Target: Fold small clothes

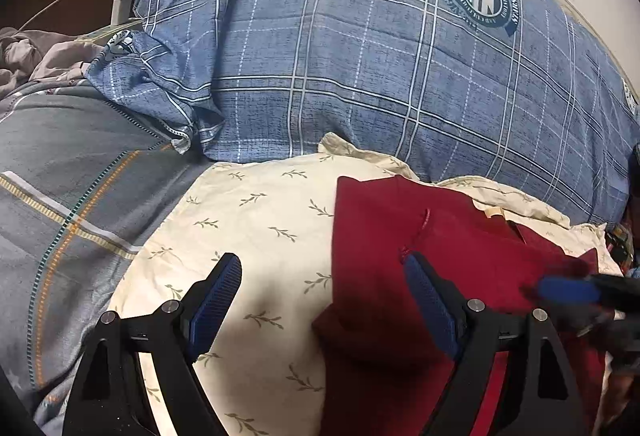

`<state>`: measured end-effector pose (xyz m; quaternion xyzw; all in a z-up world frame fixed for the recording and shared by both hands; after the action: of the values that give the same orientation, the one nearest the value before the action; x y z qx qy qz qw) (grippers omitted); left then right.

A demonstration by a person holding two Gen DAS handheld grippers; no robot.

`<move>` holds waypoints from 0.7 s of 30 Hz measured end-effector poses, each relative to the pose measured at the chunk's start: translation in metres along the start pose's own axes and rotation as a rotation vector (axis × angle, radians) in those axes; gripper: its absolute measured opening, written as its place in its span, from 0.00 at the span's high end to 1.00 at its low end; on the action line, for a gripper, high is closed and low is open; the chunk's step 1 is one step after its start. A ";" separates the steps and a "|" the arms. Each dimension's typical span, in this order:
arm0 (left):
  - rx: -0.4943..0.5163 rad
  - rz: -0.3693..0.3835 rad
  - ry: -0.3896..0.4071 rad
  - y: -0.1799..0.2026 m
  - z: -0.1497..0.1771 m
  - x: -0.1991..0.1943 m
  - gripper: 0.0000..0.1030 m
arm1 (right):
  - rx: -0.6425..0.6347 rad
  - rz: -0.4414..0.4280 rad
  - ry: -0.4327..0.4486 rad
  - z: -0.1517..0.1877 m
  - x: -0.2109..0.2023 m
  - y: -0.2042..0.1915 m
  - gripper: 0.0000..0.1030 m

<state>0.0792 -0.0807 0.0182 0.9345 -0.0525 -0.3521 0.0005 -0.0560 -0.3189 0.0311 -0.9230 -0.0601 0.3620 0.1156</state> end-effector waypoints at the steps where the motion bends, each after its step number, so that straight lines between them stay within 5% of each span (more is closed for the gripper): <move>1: 0.002 -0.005 0.000 0.000 0.000 0.000 0.19 | -0.012 0.020 -0.020 0.001 0.014 0.000 0.56; 4: 0.011 -0.016 -0.005 -0.001 0.001 0.001 0.19 | -0.026 0.046 -0.049 -0.007 0.043 0.001 0.57; 7: -0.011 -0.020 -0.016 -0.006 -0.001 0.005 0.19 | -0.111 0.163 -0.093 -0.008 0.077 0.004 0.60; 10: -0.031 -0.007 -0.025 -0.009 -0.003 0.006 0.19 | -0.111 0.176 -0.083 -0.016 0.073 0.003 0.94; 15: -0.063 0.024 0.000 -0.014 -0.007 -0.002 0.19 | -0.107 0.014 -0.030 -0.022 0.038 -0.019 0.94; 18: -0.043 0.019 -0.015 -0.011 -0.003 0.001 0.19 | -0.060 -0.003 -0.069 -0.006 0.045 -0.015 0.79; 19: -0.028 0.014 -0.022 -0.008 -0.001 0.002 0.19 | -0.035 0.019 -0.064 0.001 0.039 -0.011 0.65; 21: 0.003 0.007 -0.020 -0.003 0.000 0.001 0.19 | -0.001 0.045 -0.009 0.014 0.009 -0.008 0.63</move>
<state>0.0803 -0.0777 0.0168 0.9307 -0.0562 -0.3615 -0.0002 -0.0589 -0.3074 0.0172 -0.9225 -0.0398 0.3689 0.1068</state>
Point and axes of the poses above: each gripper's, at about its wrist camera, not at the fingertips, and x roughly the way its jaws point, y to its right, z to its underside, the point moved 2 cm from there along x, roughly the way its jaws point, and after that the axes turned 14 degrees about -z, right-handed, at the moved point
